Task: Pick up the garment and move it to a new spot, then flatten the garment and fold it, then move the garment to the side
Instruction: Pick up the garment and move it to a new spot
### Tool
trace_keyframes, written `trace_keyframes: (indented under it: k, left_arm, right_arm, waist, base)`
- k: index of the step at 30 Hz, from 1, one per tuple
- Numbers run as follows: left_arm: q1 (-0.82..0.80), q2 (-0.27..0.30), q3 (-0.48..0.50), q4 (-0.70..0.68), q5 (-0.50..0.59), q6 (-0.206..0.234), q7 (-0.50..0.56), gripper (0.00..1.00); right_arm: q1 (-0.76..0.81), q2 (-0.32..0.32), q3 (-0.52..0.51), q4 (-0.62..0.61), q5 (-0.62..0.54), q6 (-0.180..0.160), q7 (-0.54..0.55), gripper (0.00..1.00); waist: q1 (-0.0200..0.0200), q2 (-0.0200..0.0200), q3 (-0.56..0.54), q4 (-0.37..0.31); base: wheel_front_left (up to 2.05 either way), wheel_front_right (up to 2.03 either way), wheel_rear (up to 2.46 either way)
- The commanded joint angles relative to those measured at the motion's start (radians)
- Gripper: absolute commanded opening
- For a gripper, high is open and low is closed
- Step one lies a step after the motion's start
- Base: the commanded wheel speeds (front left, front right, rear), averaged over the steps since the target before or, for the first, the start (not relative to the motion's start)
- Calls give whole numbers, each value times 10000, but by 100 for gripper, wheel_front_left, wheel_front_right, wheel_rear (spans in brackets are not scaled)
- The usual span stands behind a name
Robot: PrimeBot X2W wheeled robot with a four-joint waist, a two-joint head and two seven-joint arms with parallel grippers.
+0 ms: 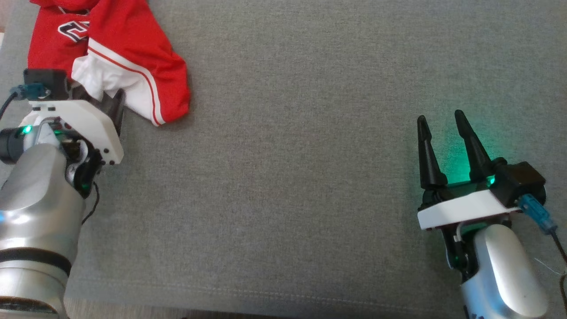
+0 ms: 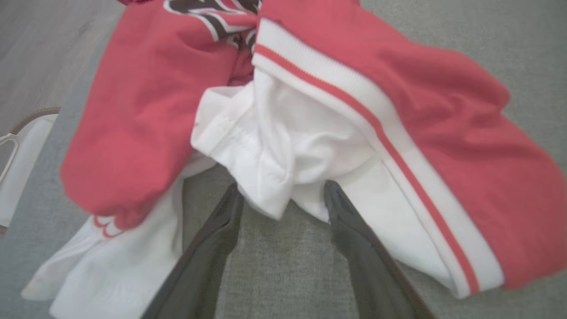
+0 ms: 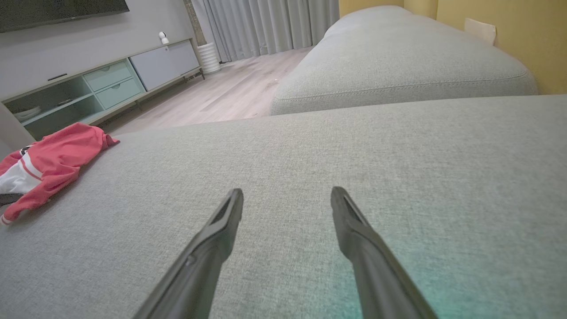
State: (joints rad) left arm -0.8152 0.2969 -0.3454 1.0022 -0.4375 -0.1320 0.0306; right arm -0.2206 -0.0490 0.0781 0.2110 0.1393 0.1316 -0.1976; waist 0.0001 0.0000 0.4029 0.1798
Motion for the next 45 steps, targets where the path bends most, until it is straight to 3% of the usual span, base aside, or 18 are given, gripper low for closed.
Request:
trace_keyframes:
  k: [1,2,15,27,36,45]
  left_arm:
    - [-373,610,227,-160,-66,15,-73,18]
    - [-407,590,110,-85,-170,15,-103,0]
    - [-616,985,-902,-578,-657,14,-2720,0]
    - [506,1162,-963,-4588,521,46,-2921,0]
    - [838,841,-2785,-6161,604,17,-2899,0]
    - [645,-222,-4672,-6588,282,15,-2857,0]
  right_arm:
    - [-232,-12,203,-355,-77,-9,-3,100]
    - [-232,-12,184,-346,-79,-9,-4,100]
    - [-138,-12,218,109,271,-9,-227,100]
    - [138,-12,287,584,772,-9,-498,100]
    - [253,-12,373,777,1031,-9,-595,100]
    - [240,-12,449,859,1178,-9,-628,100]
  waist:
    - [-1,0,-12,3]
    - [-1,0,-27,9]
    - [-1,0,-1143,-24]
    - [-1,0,-2335,-539]
    - [-1,0,-2844,-1389]
    - [-1,0,-3064,-2305]
  base:
    - [0,0,0]
    - [0,0,0]
    - [0,0,0]
    - [0,0,0]
    - [0,0,0]
    - [0,0,0]
